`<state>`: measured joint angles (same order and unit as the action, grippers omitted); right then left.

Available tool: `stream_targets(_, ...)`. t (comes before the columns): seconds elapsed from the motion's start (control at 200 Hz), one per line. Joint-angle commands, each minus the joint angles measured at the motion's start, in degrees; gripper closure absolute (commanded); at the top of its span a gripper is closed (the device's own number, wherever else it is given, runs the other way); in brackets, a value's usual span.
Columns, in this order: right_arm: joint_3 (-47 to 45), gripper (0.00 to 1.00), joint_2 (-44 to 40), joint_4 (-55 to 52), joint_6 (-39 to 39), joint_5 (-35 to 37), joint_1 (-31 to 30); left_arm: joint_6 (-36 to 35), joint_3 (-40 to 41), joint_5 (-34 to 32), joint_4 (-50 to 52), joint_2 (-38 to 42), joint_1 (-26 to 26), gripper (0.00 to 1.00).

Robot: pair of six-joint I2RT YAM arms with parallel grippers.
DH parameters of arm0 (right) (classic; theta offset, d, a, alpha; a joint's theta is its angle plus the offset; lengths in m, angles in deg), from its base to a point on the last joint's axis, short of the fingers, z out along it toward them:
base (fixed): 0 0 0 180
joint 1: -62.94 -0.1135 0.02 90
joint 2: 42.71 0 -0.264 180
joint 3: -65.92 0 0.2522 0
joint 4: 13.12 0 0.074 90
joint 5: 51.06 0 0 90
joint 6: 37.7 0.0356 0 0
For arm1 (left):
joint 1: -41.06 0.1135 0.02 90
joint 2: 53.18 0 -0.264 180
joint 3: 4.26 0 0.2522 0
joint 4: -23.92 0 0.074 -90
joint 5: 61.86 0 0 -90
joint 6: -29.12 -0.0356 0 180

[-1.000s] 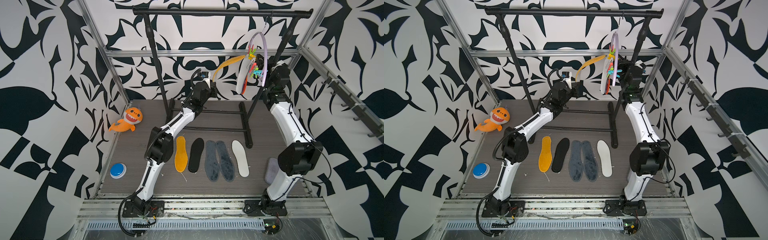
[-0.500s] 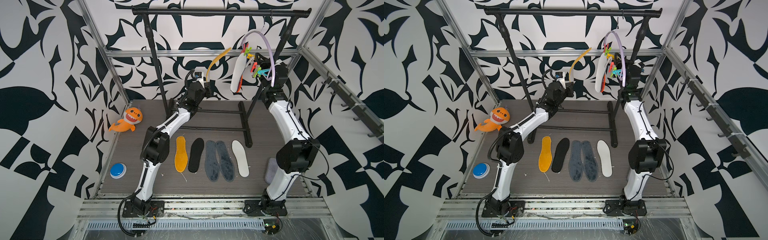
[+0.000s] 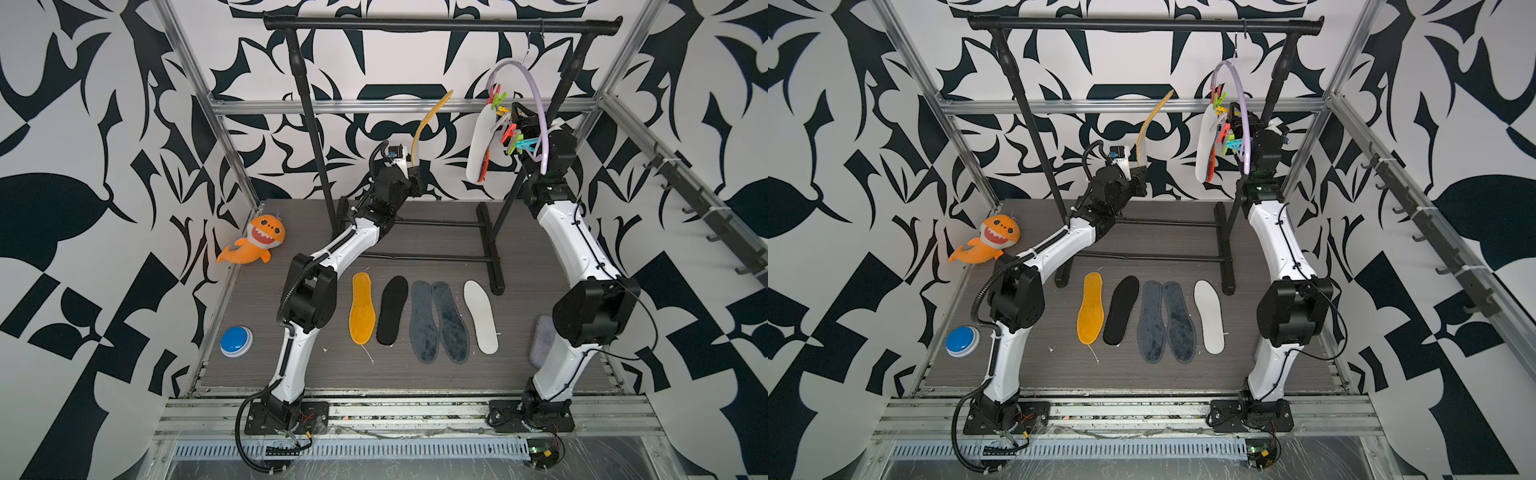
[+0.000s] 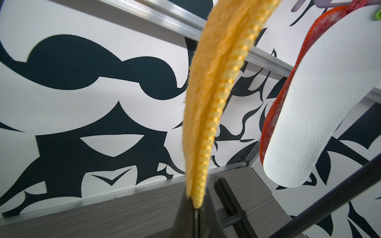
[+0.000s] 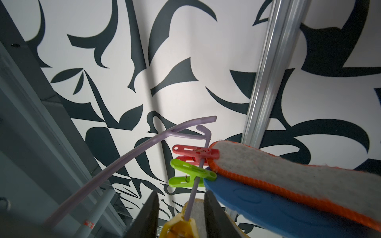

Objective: Take the shoe insoles off the hanger
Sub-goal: Open the clamp at the hanger, then place the insole at the center of the board.

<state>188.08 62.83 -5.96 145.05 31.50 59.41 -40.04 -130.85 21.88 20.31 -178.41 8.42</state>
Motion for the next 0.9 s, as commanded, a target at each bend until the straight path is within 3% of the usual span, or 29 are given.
stream_targets(0.0,-1.0,0.51,-4.2,3.7,-1.1,-2.2,-1.0,0.0,1.4,0.4,-1.9,3.7,0.2,1.00)
stream_targets(0.25,-5.2,0.34,-8.9,2.5,-4.0,-1.6,0.1,-0.1,4.0,1.3,-2.2,5.4,0.2,1.00)
stream_targets(0.895,-21.1,0.27,-23.3,0.7,-5.8,-2.2,5.1,-3.3,17.7,-0.1,-5.3,14.5,-1.3,1.00)
